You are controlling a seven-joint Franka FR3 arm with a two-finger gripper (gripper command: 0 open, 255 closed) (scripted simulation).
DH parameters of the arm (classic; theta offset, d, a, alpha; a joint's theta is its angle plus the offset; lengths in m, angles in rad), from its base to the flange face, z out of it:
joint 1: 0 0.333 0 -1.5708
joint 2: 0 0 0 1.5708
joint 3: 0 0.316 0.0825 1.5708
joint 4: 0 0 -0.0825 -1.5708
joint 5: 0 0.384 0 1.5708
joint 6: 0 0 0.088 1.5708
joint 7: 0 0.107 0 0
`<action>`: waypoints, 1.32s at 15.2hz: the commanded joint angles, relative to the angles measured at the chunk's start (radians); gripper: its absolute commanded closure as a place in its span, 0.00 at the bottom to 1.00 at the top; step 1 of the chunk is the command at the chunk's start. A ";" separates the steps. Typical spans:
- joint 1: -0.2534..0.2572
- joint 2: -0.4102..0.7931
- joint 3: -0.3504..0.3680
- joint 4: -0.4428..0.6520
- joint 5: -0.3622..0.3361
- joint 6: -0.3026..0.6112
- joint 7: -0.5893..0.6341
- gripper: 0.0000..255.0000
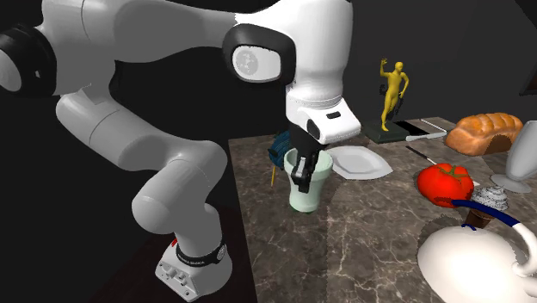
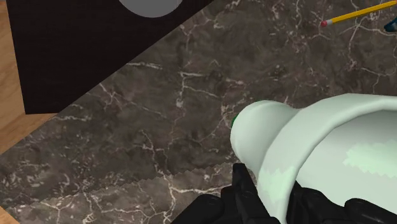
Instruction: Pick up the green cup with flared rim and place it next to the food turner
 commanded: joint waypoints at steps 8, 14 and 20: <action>-0.003 0.026 -0.011 0.137 -0.012 -0.109 0.016 1.00; -0.004 0.051 -0.017 0.229 -0.018 -0.177 0.027 1.00; -0.004 0.081 -0.023 0.326 -0.023 -0.243 0.037 1.00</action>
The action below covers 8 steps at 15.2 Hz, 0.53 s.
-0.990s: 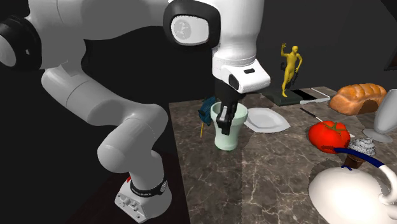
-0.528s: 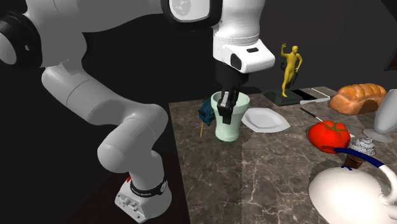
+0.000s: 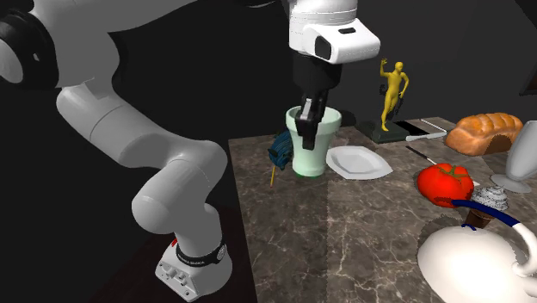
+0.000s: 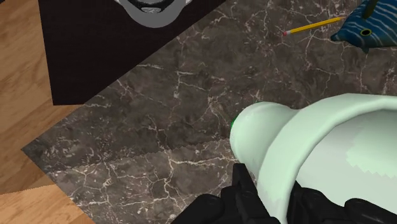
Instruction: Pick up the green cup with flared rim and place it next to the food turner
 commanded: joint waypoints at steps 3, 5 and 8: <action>0.000 0.022 -0.003 0.066 -0.002 -0.043 0.007 1.00; 0.000 0.029 -0.004 0.086 -0.003 -0.056 0.009 1.00; 0.009 0.117 0.050 0.131 0.032 -0.004 0.053 1.00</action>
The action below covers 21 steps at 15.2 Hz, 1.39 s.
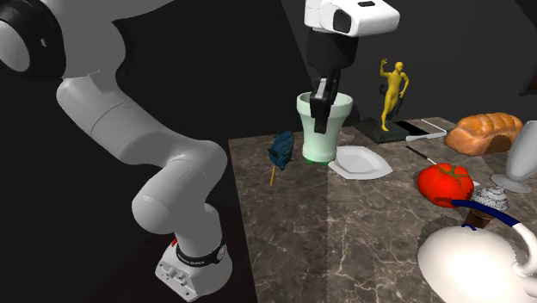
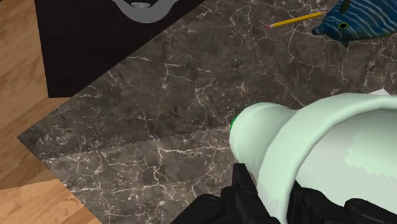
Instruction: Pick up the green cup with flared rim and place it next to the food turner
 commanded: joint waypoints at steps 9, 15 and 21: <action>0.009 0.322 0.167 0.216 0.058 0.142 0.147 1.00; 0.009 0.541 0.266 0.404 0.032 0.192 0.253 1.00; 0.028 0.790 0.356 0.648 -0.055 0.203 0.381 1.00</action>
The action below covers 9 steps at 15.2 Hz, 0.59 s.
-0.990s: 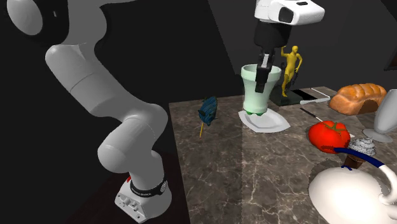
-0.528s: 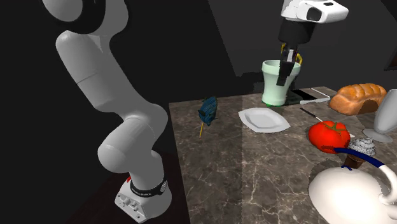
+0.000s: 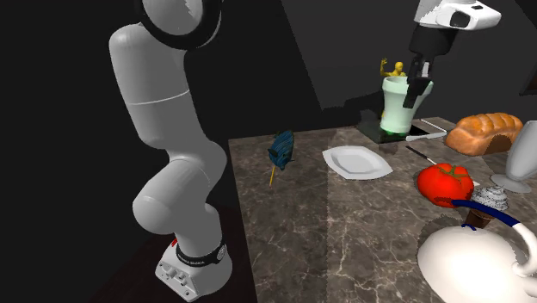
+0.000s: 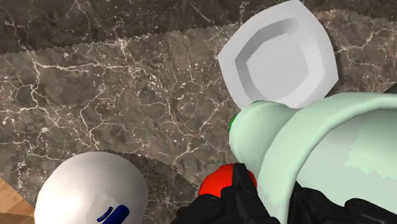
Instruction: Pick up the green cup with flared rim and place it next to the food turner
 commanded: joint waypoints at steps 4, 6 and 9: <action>0.049 0.228 0.056 0.247 -0.110 -0.027 0.111 1.00; 0.089 0.334 0.069 0.375 -0.165 -0.057 0.154 1.00; 0.108 0.373 0.069 0.397 -0.185 -0.043 0.167 1.00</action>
